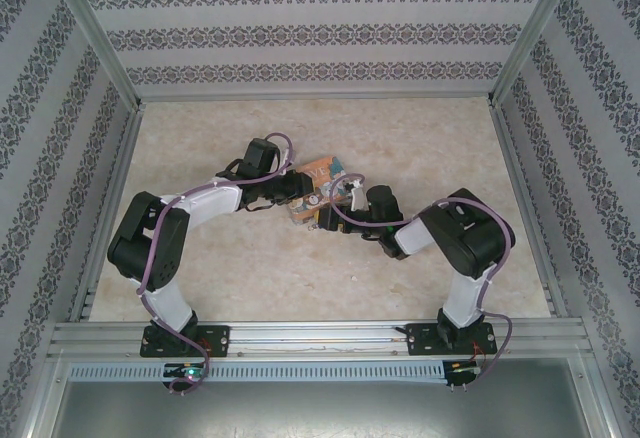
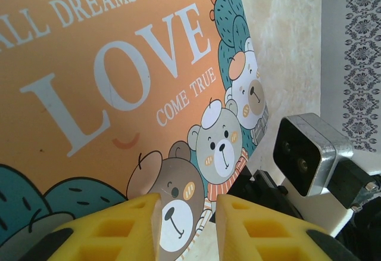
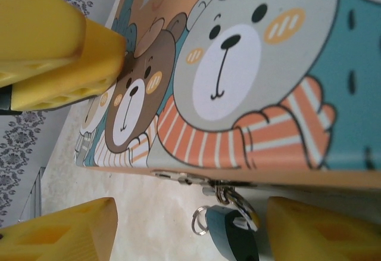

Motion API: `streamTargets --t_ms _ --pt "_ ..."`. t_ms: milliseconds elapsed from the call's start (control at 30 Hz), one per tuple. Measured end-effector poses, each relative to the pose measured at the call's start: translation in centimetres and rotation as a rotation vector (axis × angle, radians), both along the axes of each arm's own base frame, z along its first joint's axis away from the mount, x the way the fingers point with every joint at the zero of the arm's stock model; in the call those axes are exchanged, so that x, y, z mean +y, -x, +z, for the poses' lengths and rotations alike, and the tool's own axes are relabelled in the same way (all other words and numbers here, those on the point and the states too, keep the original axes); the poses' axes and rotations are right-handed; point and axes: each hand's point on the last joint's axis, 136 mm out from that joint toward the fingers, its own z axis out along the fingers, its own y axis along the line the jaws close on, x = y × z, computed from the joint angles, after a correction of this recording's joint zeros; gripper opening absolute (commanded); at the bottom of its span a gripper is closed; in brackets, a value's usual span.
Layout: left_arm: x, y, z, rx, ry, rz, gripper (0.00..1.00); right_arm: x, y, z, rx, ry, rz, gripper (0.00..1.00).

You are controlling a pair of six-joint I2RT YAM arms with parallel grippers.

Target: Unlock a padlock with a key

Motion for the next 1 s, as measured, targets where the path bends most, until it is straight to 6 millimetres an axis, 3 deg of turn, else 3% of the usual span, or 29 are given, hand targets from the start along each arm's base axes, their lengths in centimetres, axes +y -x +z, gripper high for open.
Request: streamTargets --t_ms 500,1000 --pt "-0.02 -0.06 0.01 -0.007 0.004 0.000 0.29 0.28 -0.03 -0.05 0.004 -0.030 0.006 0.48" --pt "-0.08 -0.08 0.05 -0.013 0.010 -0.002 0.29 -0.29 0.22 -0.60 0.021 -0.023 -0.005 0.24"
